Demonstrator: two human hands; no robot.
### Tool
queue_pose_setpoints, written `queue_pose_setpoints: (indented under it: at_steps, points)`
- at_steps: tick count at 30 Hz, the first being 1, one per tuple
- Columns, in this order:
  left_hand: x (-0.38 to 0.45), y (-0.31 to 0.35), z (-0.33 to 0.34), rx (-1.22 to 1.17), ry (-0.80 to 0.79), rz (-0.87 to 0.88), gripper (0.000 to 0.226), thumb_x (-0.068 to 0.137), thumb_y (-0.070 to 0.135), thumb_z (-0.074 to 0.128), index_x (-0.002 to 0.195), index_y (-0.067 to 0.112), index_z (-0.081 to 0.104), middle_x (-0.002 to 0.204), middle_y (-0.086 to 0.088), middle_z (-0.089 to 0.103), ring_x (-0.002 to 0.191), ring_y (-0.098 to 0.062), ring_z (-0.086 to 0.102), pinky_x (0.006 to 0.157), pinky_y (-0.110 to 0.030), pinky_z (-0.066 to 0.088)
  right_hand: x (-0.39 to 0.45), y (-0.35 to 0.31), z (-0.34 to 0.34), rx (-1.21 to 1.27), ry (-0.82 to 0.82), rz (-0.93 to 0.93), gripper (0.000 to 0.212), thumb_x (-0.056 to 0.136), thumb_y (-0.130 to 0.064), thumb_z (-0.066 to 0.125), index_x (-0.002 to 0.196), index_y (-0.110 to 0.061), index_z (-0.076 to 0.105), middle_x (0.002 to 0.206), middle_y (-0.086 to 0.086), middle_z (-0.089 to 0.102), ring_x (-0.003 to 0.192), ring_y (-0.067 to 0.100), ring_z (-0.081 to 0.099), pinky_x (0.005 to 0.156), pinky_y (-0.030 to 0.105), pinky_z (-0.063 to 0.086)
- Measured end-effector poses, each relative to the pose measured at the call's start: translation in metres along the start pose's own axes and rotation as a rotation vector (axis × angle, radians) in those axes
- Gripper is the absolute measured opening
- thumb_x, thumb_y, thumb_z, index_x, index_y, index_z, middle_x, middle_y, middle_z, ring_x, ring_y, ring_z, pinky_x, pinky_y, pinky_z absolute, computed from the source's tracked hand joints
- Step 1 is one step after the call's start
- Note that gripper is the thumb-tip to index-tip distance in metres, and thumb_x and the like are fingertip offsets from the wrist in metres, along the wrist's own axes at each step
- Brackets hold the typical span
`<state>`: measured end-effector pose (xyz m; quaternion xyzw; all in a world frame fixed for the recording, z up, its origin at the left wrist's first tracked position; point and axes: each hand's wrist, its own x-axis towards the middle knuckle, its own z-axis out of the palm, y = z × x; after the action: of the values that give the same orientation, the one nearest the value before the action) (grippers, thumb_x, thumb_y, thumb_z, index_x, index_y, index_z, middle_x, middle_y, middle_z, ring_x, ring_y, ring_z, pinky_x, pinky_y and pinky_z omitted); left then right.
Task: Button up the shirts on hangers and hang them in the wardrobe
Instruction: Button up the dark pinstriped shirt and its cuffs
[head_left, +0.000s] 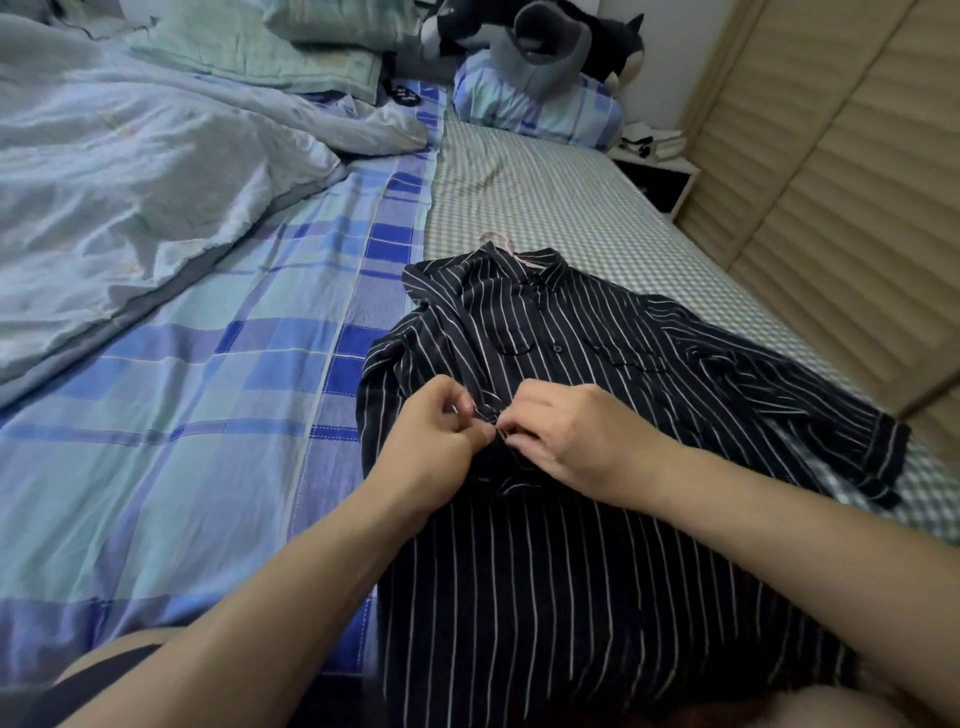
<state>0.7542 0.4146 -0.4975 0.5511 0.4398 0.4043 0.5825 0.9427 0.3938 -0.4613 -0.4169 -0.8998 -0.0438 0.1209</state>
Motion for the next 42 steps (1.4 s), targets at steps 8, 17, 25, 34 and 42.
queue_pose_setpoints:
  at_steps: [8, 17, 25, 34, 42]
  points:
    - [0.000, -0.006, -0.006, -0.148, -0.047, -0.040, 0.023, 0.094, -0.001, 0.063, 0.088, 0.017, 0.051, 0.069, -0.004, 0.063, 0.067, -0.017, 0.057, 0.064, -0.027, 0.047, 0.010, -0.008, -0.005, -0.074, -0.070, 0.018, 0.015, 0.093, -0.021, 0.064, 0.104, -0.012, 0.063, 0.095, -0.002, 0.055, 0.067, 0.012, 0.052, 0.057, 0.031, 0.052]
    - [0.005, -0.004, -0.007, -0.021, -0.081, -0.020, 0.012, 0.094, 0.007, 0.068, 0.095, 0.014, 0.058, 0.068, -0.013, 0.064, 0.068, -0.022, 0.052, 0.069, -0.038, 0.046, 0.006, -0.007, 0.007, -0.205, -0.042, 0.006, 0.016, 0.090, -0.024, 0.050, 0.086, -0.010, 0.057, 0.081, 0.003, 0.053, 0.060, 0.019, 0.052, 0.051, 0.034, 0.049]
    - [0.003, -0.004, -0.004, 0.255, 0.002, 0.230, 0.009, 0.087, 0.035, 0.078, 0.088, 0.029, 0.071, 0.087, 0.005, 0.073, 0.080, -0.007, 0.068, 0.077, -0.025, 0.055, 0.020, -0.001, -0.006, 0.346, -0.020, 0.496, 0.008, 0.079, -0.013, 0.072, 0.081, -0.019, 0.068, 0.076, -0.008, 0.061, 0.067, 0.005, 0.056, 0.064, 0.021, 0.045]
    - [0.002, -0.008, 0.001, 0.470, 0.102, 0.247, 0.018, 0.097, 0.019, 0.065, 0.081, 0.029, 0.063, 0.089, 0.013, 0.054, 0.078, 0.001, 0.053, 0.072, -0.007, 0.038, 0.024, -0.008, -0.002, 0.263, -0.038, 0.392, 0.005, 0.086, -0.015, 0.069, 0.086, -0.020, 0.068, 0.082, -0.010, 0.060, 0.073, 0.006, 0.057, 0.069, 0.020, 0.049]
    - [0.000, -0.005, -0.005, -0.340, -0.138, -0.134, 0.019, 0.103, 0.004, 0.052, 0.096, 0.001, 0.069, 0.084, -0.016, 0.068, 0.075, -0.021, 0.065, 0.069, -0.028, 0.056, 0.016, -0.024, 0.007, 0.838, 0.199, 0.719, 0.016, 0.088, 0.004, 0.072, 0.093, -0.011, 0.069, 0.084, 0.007, 0.074, 0.075, 0.020, 0.074, 0.072, 0.028, 0.061]
